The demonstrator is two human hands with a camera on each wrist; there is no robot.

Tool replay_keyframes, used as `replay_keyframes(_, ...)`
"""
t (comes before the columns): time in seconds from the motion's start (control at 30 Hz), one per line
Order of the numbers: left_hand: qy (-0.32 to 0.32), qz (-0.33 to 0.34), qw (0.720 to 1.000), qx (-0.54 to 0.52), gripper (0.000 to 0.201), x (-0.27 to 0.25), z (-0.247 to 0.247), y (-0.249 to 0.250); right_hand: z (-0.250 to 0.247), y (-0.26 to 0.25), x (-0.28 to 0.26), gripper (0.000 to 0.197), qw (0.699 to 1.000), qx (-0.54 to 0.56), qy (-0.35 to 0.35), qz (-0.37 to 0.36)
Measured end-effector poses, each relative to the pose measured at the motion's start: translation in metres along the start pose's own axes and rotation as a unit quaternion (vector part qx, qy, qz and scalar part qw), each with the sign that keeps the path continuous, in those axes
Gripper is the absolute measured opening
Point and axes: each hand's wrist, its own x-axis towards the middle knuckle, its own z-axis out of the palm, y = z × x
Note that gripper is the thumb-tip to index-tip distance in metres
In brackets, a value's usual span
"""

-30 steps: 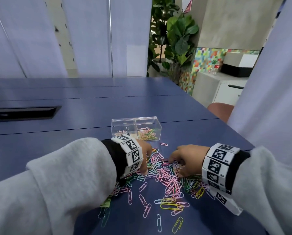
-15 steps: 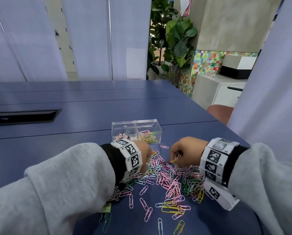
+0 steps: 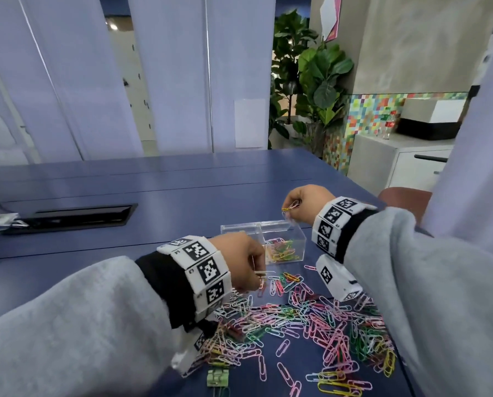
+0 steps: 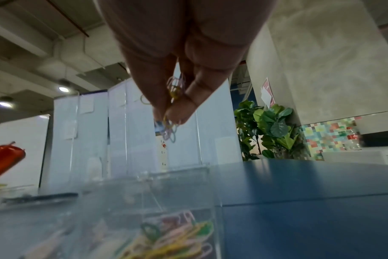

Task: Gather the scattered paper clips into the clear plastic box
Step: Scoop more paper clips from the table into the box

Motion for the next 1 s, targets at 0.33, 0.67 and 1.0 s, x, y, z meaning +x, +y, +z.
replay_keyframes(0.33,0.100,-0.019,0.994,-0.030,0.022,0.036,-0.034,0.000,0.014,0.013,-0.007,0.026,0.998,-0.017,-0.051,-0.026)
replay_keyframes(0.67,0.102,-0.040,0.992,0.069,0.026,0.106,-0.019,0.030,-0.028,0.050,-0.058,0.021,0.995,-0.049,-0.066,-0.051)
replay_keyframes(1.0,0.096,0.004,0.993,0.066,0.029,0.069,-0.008,0.035,-0.034,0.077,-0.091,0.026,0.981,-0.130,-0.143,0.022)
